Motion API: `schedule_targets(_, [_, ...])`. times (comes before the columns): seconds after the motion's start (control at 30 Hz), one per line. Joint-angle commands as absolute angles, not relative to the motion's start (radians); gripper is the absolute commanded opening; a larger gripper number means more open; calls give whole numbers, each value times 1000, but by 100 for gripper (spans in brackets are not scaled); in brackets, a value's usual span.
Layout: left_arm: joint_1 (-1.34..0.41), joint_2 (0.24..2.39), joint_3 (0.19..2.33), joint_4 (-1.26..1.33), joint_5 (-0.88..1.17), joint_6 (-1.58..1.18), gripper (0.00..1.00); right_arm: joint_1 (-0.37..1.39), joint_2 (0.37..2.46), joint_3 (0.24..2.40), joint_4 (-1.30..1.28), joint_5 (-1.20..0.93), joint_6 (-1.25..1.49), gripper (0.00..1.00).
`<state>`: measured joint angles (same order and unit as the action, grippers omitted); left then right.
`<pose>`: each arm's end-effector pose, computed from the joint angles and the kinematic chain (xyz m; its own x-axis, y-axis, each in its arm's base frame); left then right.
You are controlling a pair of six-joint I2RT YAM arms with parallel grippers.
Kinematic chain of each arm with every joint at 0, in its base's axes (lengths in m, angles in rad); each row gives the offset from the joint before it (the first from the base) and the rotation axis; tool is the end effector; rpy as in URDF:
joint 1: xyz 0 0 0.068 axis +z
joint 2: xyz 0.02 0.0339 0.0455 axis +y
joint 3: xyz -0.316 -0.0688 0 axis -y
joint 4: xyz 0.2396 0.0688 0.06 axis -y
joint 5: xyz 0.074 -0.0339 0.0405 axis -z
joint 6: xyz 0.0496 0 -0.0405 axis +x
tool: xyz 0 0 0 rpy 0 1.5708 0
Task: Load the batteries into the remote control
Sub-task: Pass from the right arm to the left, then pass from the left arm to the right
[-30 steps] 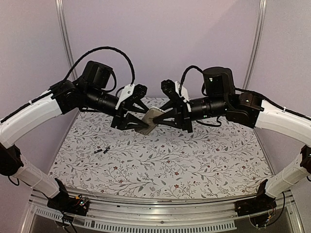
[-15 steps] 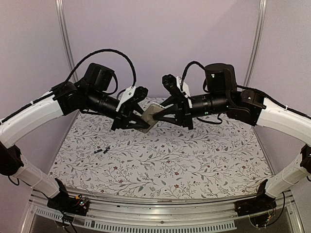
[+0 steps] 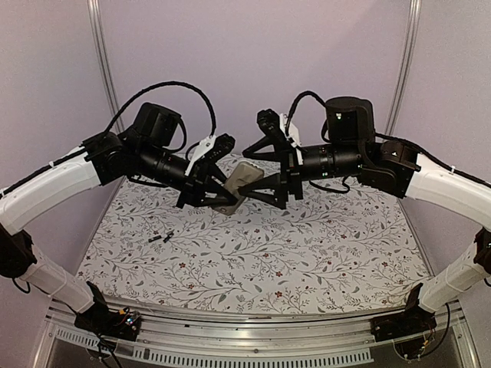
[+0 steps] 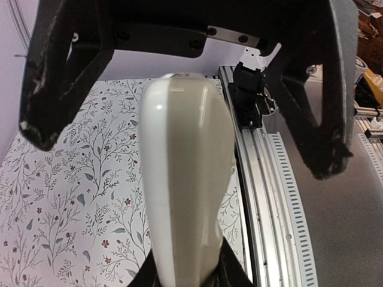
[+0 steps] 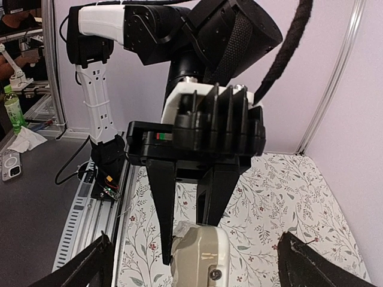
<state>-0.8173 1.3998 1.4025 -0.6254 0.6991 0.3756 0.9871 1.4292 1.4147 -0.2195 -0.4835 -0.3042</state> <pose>0.1797 -0.2382 0.4202 -0.0353 0.4480 -0.8934 0.9984 -0.0235 -0.0512 0.1629 0.2885 0.4555 0.1740 -0.2177 -0.9604 -0.9809 0.0476 -0.1885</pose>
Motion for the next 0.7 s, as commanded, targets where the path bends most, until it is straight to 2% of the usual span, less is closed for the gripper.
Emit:
schedule_targets(0.0, [-829, 1377, 1387, -603, 697, 352, 0, 986, 1454, 1422, -186, -513, -261, 82])
schedule_targets(0.1, [-828, 1377, 1393, -603, 701, 354, 0, 985, 1467, 1425, -188, -499, -248, 60])
schedule_targets(0.23, [-828, 1376, 1392, -603, 700, 359, 0, 982, 1477, 1427, -200, -498, -245, 54])
schedule_targets(0.33, [-827, 1374, 1394, -604, 695, 370, 0, 979, 1479, 1427, -213, -499, -244, 45])
schedule_targets(0.43, [-827, 1376, 1393, -607, 692, 377, 0, 977, 1480, 1429, -219, -511, -239, 33])
schedule_targets(0.53, [-828, 1375, 1393, -606, 692, 383, 0, 976, 1480, 1436, -220, -529, -228, 13])
schedule_targets(0.57, [-827, 1374, 1393, -604, 687, 385, 7, 976, 1480, 1439, -219, -530, -221, 12])
schedule_targets(0.67, [-828, 1353, 1380, -565, 639, 393, 63, 968, 1477, 1445, -215, -532, -199, 12])
